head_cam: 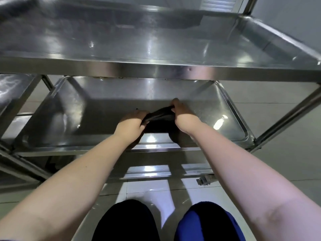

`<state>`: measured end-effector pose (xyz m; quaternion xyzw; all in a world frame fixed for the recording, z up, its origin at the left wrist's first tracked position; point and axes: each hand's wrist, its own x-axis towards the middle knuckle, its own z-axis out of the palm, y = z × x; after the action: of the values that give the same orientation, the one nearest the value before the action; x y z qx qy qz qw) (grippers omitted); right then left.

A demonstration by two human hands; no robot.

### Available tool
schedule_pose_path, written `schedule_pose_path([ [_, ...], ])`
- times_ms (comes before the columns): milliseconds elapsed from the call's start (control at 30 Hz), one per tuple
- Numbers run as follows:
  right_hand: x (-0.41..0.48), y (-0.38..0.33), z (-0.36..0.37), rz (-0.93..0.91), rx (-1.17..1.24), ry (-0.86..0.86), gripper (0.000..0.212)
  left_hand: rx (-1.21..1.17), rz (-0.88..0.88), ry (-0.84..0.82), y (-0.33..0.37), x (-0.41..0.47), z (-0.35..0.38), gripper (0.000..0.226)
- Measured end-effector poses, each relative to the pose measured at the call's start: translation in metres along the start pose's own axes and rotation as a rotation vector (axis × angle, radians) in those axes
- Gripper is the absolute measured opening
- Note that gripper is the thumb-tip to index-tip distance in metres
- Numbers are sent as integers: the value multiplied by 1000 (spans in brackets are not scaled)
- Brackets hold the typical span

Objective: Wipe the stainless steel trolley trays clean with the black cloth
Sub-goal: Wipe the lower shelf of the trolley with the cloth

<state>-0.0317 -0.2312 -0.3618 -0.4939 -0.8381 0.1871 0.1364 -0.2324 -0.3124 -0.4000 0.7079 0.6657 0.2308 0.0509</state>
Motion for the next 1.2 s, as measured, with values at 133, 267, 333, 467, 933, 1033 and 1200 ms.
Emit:
schedule_pose_path([
  [133,-31,14,-30,-47,129,141,22,-26,71,59,30,16,-27,31],
  [267,-84,29,-56,-234,-22,125,34,183,295,112,70,-7,-43,21],
  [333,-111,40,-61,-306,-94,169,30,252,421,88,87,-24,-38,16],
  [467,-156,75,-54,-271,-101,142,32,177,535,59,106,-49,-4,24],
  [933,-183,204,114,-74,28,10,19,144,302,-246,83,-76,195,26],
  [1033,-172,227,151,-53,62,66,9,74,264,-252,64,-73,229,29],
  [1200,-122,255,169,7,67,179,12,67,132,-193,48,-39,263,30],
])
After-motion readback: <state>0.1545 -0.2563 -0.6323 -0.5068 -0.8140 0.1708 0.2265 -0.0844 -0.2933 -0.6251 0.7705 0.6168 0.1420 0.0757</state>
